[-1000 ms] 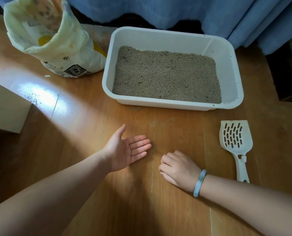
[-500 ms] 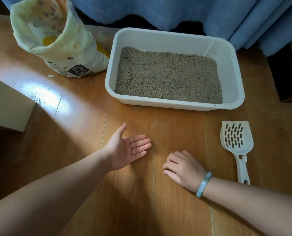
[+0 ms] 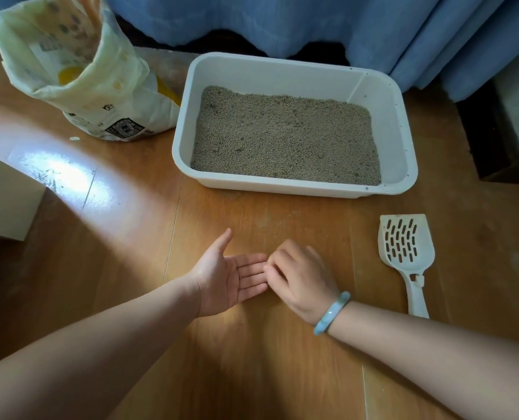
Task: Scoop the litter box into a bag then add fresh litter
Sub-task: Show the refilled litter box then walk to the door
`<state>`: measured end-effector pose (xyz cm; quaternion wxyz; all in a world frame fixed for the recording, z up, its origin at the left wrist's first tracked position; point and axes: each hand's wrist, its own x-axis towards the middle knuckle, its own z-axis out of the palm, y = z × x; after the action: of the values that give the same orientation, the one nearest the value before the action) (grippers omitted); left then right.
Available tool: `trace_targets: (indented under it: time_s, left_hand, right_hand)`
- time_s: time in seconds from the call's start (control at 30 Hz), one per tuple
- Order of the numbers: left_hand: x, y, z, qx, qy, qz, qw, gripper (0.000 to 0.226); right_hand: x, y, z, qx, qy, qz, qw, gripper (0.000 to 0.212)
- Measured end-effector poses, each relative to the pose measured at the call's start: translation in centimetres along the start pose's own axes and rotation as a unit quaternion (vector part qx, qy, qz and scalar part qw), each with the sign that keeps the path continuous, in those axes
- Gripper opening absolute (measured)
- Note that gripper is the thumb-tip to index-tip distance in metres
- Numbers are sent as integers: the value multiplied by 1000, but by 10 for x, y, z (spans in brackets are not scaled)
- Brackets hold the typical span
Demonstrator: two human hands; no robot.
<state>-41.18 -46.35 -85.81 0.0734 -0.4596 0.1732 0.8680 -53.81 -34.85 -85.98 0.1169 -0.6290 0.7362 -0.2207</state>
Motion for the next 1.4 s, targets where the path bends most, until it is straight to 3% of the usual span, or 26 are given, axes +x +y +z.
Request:
trace_targets:
  time_s: [0.3, 0.47, 0.57, 0.87, 0.97, 1.4]
  left_hand:
    - [0, -2, 14, 21, -25, 1, 999, 81]
    - [6, 0, 5, -25, 22, 10, 999, 80]
    - [6, 4, -3, -52, 52, 34, 997, 78]
    - [8, 18, -17, -93, 92, 61, 989, 76]
    - [10, 18, -18, -100, 84, 62, 989, 77]
    - [12, 19, -18, -105, 62, 52, 991, 78]
  right_hand:
    - [-4, 0, -2, 24, -3, -32, 999, 20]
    - [-7, 43, -7, -6, 23, 88, 996, 22]
    - [1, 66, -5, -43, 5, 127, 991, 12]
    - [42, 55, 21, -109, 21, 44, 993, 15]
    - [47, 55, 30, -128, 20, 50, 990, 6]
    - [45, 62, 30, -121, 22, 59, 991, 8]
